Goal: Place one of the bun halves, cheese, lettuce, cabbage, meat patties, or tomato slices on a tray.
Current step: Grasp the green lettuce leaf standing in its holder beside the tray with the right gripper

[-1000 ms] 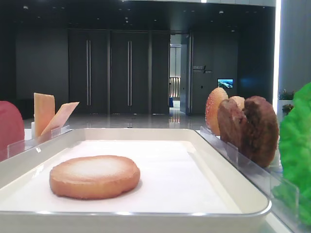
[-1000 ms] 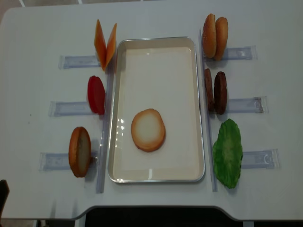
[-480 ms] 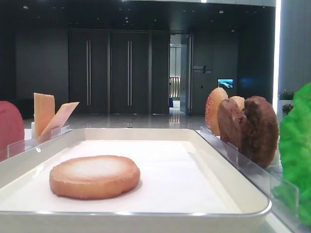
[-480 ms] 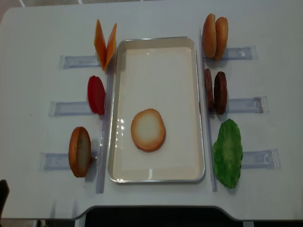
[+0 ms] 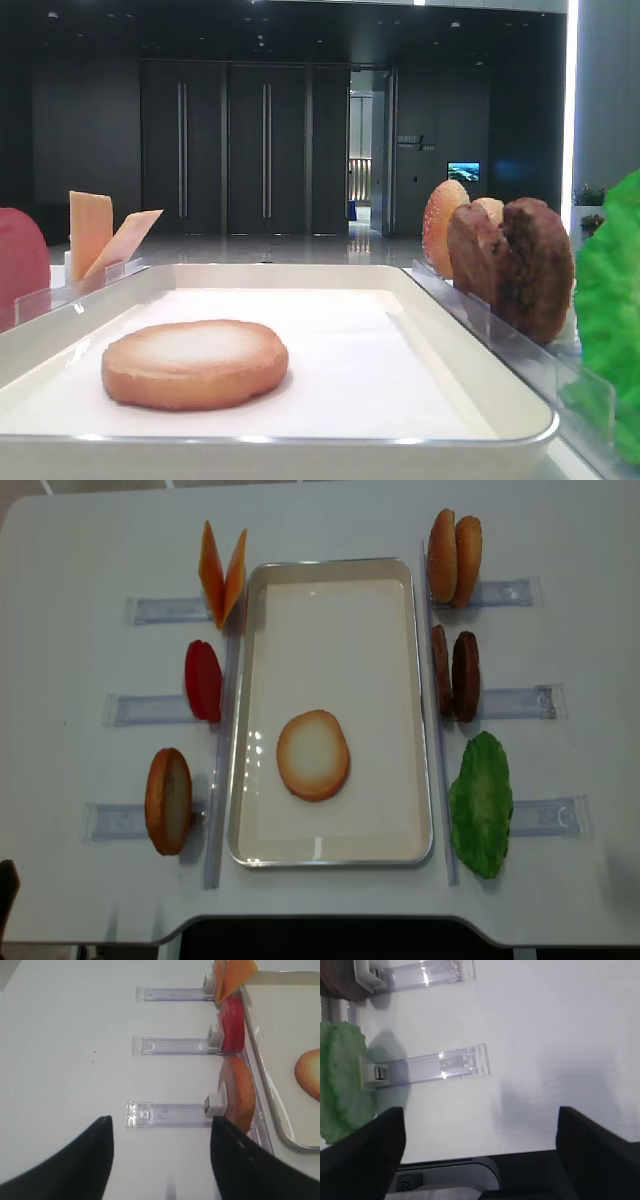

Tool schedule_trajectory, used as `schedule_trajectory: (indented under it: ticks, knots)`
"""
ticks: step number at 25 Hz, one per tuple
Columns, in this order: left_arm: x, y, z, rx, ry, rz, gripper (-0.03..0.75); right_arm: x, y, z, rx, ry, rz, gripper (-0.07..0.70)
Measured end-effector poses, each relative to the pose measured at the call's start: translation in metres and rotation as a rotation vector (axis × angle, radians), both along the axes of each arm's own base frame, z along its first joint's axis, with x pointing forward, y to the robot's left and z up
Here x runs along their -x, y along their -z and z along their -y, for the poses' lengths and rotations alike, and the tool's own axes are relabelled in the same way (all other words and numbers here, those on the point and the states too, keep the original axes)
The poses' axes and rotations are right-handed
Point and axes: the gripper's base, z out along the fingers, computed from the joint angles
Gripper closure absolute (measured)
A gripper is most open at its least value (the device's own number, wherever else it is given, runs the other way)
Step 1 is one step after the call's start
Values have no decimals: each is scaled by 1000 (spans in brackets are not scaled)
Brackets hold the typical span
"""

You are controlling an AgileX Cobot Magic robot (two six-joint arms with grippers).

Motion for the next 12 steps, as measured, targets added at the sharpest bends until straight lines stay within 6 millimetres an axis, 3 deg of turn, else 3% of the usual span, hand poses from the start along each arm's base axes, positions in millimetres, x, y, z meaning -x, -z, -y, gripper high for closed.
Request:
schedule_trajectory:
  ticks: [5,7,12]
  knots:
    - [0,0,0,0,0,0,244,-34,-13,-4,-74,-28,-62,50]
    - [0,0,0,0,0,0,244,-52,-10,-6,-117,-46,-114,50]
    - [0,0,0,0,0,0,244,-69,-2,-10,-160,-108,-173,50]
